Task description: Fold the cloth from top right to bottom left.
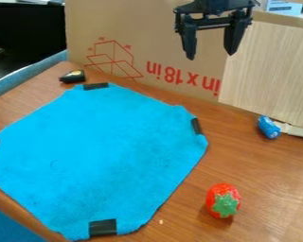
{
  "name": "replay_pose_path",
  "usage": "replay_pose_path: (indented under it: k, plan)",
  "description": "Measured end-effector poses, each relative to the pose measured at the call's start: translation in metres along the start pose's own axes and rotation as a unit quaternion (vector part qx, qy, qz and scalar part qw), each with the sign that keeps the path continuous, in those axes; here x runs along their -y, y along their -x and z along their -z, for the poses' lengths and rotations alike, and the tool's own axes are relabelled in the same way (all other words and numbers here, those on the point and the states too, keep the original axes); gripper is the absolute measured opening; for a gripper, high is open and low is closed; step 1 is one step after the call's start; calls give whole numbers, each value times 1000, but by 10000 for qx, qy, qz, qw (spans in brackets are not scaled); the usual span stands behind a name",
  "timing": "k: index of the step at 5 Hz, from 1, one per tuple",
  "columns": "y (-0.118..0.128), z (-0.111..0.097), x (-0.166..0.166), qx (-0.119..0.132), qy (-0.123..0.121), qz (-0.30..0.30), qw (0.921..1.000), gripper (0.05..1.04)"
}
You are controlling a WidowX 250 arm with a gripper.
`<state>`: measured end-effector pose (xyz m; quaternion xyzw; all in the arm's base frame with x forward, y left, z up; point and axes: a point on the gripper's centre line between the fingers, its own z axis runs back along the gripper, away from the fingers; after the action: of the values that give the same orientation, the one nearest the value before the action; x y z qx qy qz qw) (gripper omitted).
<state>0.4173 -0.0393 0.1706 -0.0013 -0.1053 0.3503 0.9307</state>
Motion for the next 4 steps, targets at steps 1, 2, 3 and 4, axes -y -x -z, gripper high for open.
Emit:
replay_pose_path:
  k: [1, 2, 3, 4]
  plan:
    - [4, 19, -1, -148, -165, 3, 9998, 1000]
    - [10, 48, -8, -130, -237, 7, 9996, 1000]
    - [9, 63, -12, 37, -261, 60, 9996, 1000]
    - [12, 96, -18, 138, -375, 210, 9990, 1000]
